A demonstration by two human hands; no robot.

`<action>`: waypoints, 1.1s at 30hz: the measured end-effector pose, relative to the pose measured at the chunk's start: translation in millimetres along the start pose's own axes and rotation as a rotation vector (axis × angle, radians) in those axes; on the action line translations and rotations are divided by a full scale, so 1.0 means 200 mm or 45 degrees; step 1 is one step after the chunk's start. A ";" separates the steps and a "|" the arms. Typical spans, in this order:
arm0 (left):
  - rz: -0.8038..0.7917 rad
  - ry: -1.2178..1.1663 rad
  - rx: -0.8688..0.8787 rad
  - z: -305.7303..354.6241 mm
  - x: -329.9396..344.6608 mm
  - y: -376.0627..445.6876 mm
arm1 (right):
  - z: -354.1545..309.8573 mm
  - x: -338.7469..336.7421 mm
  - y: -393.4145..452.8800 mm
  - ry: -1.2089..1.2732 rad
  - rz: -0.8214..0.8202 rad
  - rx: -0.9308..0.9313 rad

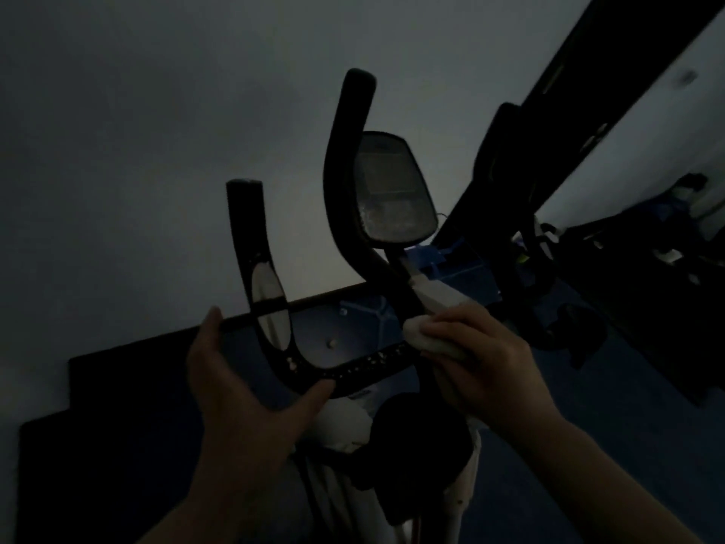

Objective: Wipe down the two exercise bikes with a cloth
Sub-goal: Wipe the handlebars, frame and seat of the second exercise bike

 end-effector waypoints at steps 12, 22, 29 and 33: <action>0.207 -0.145 0.024 0.01 0.16 -0.16 | 0.01 -0.10 0.31 -0.263 -0.721 -0.980; 0.236 -0.034 0.100 0.03 0.15 -0.16 | -0.06 0.07 0.41 -0.252 -0.813 -1.260; 0.228 -0.042 0.127 0.02 0.15 -0.15 | 0.01 -0.04 0.42 -0.256 -1.003 -1.211; 0.241 -0.027 0.122 0.02 0.15 -0.15 | 0.00 0.03 0.33 -0.145 -0.996 -1.236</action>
Point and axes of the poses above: each hand's wrist, its own y-axis towards the middle knuckle, its own x-axis out of the palm, z = x × y, the point moved 3 cm from there along y, towards the middle knuckle, and after that the axes turned 1 degree about -y, right-handed, at the moved point
